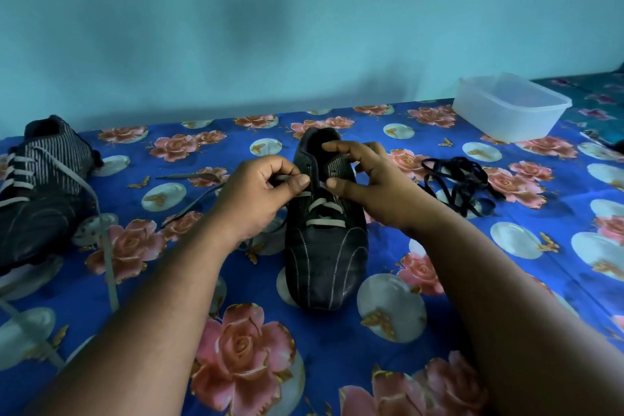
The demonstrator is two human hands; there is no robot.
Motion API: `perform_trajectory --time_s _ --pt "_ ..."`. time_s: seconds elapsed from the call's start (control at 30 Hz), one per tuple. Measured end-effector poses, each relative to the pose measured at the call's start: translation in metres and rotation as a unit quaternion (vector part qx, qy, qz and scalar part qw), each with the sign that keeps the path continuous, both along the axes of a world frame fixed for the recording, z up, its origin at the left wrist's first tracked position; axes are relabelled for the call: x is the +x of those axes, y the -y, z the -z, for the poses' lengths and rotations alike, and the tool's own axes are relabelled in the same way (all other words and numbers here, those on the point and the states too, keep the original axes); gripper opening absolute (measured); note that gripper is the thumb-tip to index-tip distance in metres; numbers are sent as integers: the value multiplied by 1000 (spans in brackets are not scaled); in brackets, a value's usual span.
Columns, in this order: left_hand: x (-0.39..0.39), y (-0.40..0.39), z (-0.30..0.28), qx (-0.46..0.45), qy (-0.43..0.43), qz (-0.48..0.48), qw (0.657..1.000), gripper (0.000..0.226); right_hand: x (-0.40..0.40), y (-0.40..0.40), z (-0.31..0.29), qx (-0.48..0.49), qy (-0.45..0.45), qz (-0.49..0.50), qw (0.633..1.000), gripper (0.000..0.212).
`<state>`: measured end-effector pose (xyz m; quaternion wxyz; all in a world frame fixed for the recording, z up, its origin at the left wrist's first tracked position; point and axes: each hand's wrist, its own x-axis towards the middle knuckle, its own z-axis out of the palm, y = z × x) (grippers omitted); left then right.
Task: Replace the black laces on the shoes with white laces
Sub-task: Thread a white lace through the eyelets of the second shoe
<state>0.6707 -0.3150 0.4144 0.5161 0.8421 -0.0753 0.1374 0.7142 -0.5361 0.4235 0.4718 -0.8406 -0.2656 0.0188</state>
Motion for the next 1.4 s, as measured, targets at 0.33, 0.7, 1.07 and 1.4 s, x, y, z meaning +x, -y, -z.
perform_trajectory --time_s 0.33,0.7,1.07,1.4 --pt "-5 -11 -4 0 -19 -13 1000 11 7 20 -1 19 -89 -42 995 65" --pt "-21 -14 -26 136 -22 -143 980 46 5 14 -6 108 28 13 994 32" --pt "-35 -14 -39 -33 -57 75 995 39 -14 -14 -1 -85 295 -8 952 46" --pt "-22 4 -20 -70 31 89 993 25 -15 -12 -8 14 315 24 949 15"
